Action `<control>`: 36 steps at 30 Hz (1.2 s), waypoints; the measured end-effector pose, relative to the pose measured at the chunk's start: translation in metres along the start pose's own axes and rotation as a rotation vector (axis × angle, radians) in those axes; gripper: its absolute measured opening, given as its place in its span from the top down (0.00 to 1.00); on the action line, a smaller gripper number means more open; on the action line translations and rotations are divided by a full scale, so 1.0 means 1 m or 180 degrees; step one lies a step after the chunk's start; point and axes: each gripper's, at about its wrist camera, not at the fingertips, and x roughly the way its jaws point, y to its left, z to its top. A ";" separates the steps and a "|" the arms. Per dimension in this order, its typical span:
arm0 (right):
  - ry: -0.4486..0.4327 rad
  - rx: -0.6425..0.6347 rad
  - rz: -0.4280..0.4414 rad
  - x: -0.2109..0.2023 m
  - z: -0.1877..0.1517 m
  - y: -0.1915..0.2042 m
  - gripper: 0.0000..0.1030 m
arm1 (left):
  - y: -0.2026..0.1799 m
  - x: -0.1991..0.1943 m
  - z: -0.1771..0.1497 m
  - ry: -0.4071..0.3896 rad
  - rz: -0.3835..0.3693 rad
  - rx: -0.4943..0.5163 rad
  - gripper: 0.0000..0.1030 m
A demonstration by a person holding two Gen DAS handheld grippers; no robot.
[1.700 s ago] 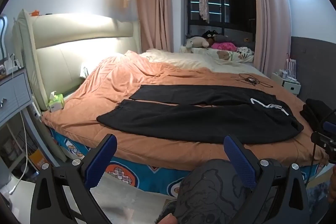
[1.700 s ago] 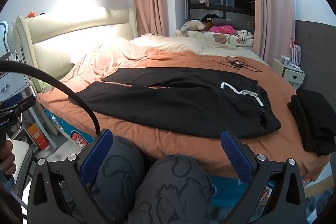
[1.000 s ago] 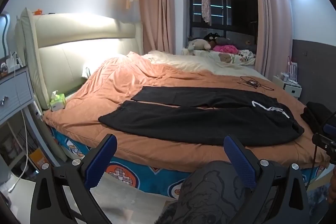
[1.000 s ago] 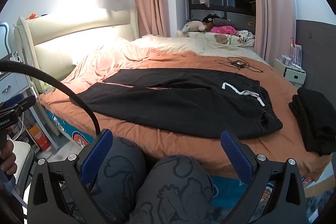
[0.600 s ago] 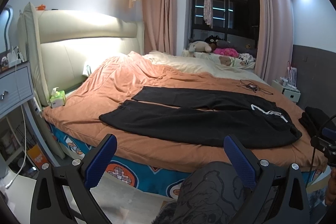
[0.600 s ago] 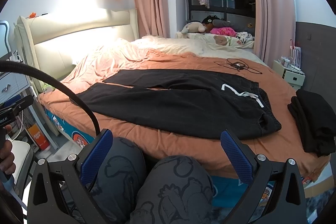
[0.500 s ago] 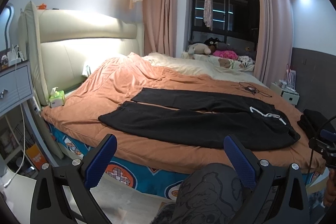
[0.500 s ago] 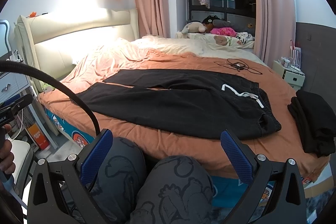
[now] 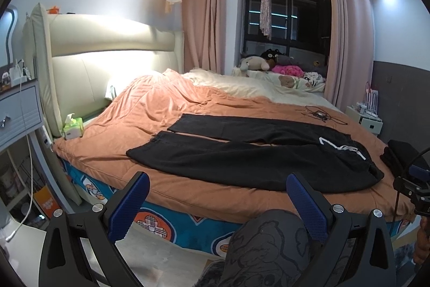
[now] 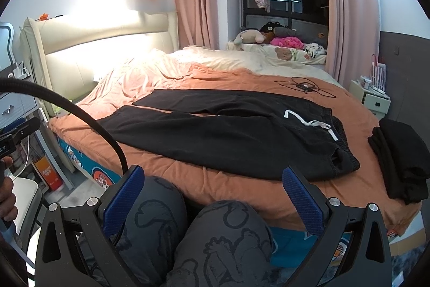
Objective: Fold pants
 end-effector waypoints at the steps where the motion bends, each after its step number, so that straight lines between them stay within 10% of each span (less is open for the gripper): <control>1: -0.0001 0.0005 -0.0005 0.000 0.000 0.000 0.00 | -0.001 0.000 0.000 0.0001 0.0005 0.0010 0.00; 36: 0.0054 0.0068 -0.0048 0.004 0.009 -0.009 0.00 | 0.001 0.021 0.007 0.0075 -0.0048 -0.0013 0.00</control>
